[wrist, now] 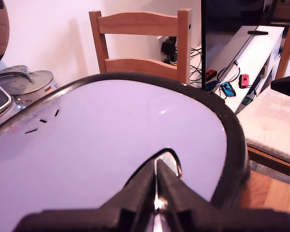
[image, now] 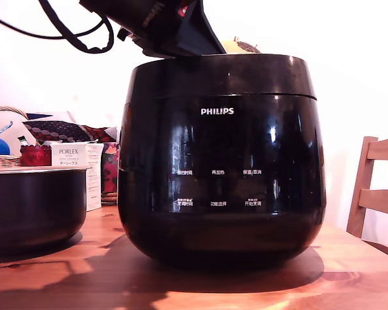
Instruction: Open the rice cooker by pressing the large metal button on the top of its lid with medium force
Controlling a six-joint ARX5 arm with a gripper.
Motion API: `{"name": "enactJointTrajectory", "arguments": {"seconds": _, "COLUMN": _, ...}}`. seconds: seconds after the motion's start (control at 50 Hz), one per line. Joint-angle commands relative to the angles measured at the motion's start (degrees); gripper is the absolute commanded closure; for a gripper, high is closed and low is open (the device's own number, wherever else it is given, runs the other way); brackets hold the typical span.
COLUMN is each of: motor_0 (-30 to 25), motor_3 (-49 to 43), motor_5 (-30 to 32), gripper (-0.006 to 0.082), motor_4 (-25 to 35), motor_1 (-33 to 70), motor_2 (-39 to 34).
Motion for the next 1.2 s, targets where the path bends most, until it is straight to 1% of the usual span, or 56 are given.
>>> {"name": "enactJointTrajectory", "arguments": {"seconds": 0.0, "motor_0": 0.5, "motor_3": -3.6, "motor_5": -0.2, "gripper": 0.0788, "motor_4": -0.4, "motor_1": 1.8, "motor_2": -4.7}}
{"name": "enactJointTrajectory", "arguments": {"seconds": 0.26, "motor_0": 1.0, "motor_3": -4.1, "motor_5": -0.2, "gripper": 0.0788, "motor_4": -0.5, "motor_1": -2.5, "motor_2": -4.7}}
{"name": "enactJointTrajectory", "arguments": {"seconds": 0.7, "motor_0": 4.3, "motor_3": -7.3, "motor_5": -0.2, "gripper": 0.0788, "motor_4": -2.0, "motor_1": -5.4, "motor_2": -4.7}}
{"name": "enactJointTrajectory", "arguments": {"seconds": 1.18, "motor_0": 4.4, "motor_3": -6.1, "motor_5": -0.2, "gripper": 0.0788, "motor_4": -2.4, "motor_1": -10.1, "motor_2": -4.7}}
